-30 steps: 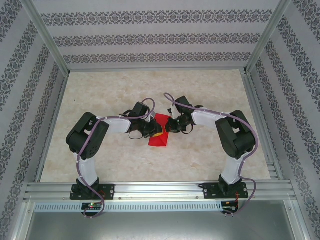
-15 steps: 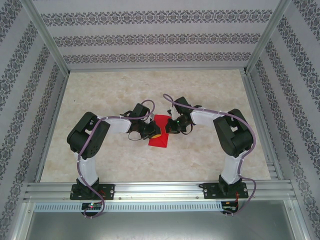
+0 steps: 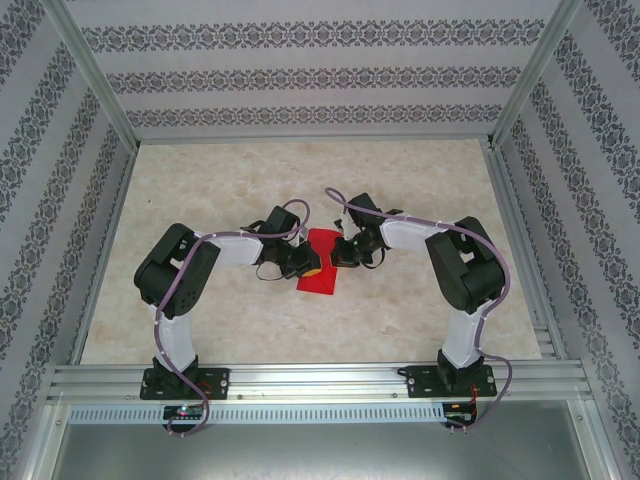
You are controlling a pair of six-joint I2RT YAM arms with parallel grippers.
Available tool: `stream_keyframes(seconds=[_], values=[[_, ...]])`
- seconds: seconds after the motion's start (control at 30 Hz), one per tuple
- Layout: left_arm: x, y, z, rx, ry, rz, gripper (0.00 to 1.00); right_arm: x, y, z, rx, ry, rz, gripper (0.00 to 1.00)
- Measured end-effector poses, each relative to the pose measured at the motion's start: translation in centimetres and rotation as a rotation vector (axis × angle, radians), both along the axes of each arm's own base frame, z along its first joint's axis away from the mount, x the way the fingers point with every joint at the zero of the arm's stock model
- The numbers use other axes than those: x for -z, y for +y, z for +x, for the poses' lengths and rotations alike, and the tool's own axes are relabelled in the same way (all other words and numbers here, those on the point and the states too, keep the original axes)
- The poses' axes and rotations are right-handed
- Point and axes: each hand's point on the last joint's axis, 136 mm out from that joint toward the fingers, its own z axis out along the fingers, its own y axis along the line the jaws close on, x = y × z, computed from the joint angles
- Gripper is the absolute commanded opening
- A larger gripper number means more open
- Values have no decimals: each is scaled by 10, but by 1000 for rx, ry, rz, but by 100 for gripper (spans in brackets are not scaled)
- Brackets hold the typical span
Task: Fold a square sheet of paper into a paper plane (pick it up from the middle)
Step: Fold the triangle a second time at the center of the table.
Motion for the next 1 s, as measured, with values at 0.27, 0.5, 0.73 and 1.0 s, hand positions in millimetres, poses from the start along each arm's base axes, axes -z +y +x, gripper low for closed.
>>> stream_keyframes(seconds=[0.27,0.5,0.73,1.0], values=[[-12,-3,2,6,-22,-24,15,2,-2,-1,3,3,-14,4],[-11,-4,3,7,-25,-26,14,2,-2,-1,3,4,-15,4],[-5,-3,4,2,-15,-4,14,3,-2,-1,3,7,-16,4],[1,2,4,-9,-17,45,14,2,-2,0,3,7,-16,4]])
